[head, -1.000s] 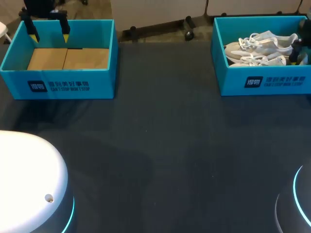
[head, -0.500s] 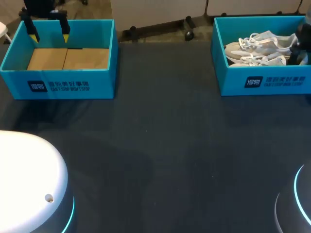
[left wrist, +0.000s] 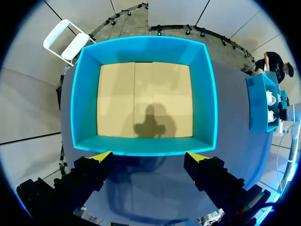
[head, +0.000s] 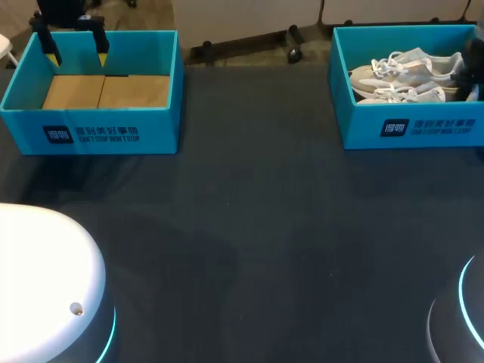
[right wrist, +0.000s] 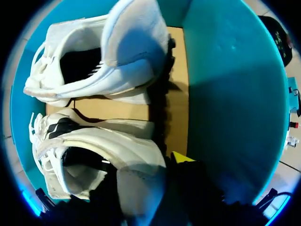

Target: Take the shoe out of the shoebox, open the shoe tongue, remove and reinsert the insole, then place the shoe into the shoebox

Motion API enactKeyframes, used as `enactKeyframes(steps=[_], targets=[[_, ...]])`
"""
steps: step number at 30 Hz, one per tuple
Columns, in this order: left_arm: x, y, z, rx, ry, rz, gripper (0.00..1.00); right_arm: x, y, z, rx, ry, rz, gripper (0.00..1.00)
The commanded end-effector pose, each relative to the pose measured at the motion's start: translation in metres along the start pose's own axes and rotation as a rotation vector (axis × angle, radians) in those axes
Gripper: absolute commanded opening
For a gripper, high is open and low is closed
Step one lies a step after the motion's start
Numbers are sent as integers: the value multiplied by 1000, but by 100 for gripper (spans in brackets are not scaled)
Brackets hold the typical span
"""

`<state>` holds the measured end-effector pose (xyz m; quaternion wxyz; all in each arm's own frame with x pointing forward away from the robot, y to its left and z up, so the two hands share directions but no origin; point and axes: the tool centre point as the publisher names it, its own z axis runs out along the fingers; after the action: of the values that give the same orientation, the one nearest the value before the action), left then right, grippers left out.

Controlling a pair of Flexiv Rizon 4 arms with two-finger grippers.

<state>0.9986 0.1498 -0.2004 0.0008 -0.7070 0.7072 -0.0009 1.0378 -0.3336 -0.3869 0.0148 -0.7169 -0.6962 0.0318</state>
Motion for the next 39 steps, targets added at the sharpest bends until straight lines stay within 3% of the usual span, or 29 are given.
enactKeyframes(steps=[1,28,39], targets=[[0,0,0,-1,0,0,100,1,-4,-10,-25,-2,19,0],[0,0,0,-1,0,0,100,-4,-5,-69,-137,-41,-8,0],[0,0,0,-1,0,0,100,-6,-13,-108,-178,-33,-61,0]])
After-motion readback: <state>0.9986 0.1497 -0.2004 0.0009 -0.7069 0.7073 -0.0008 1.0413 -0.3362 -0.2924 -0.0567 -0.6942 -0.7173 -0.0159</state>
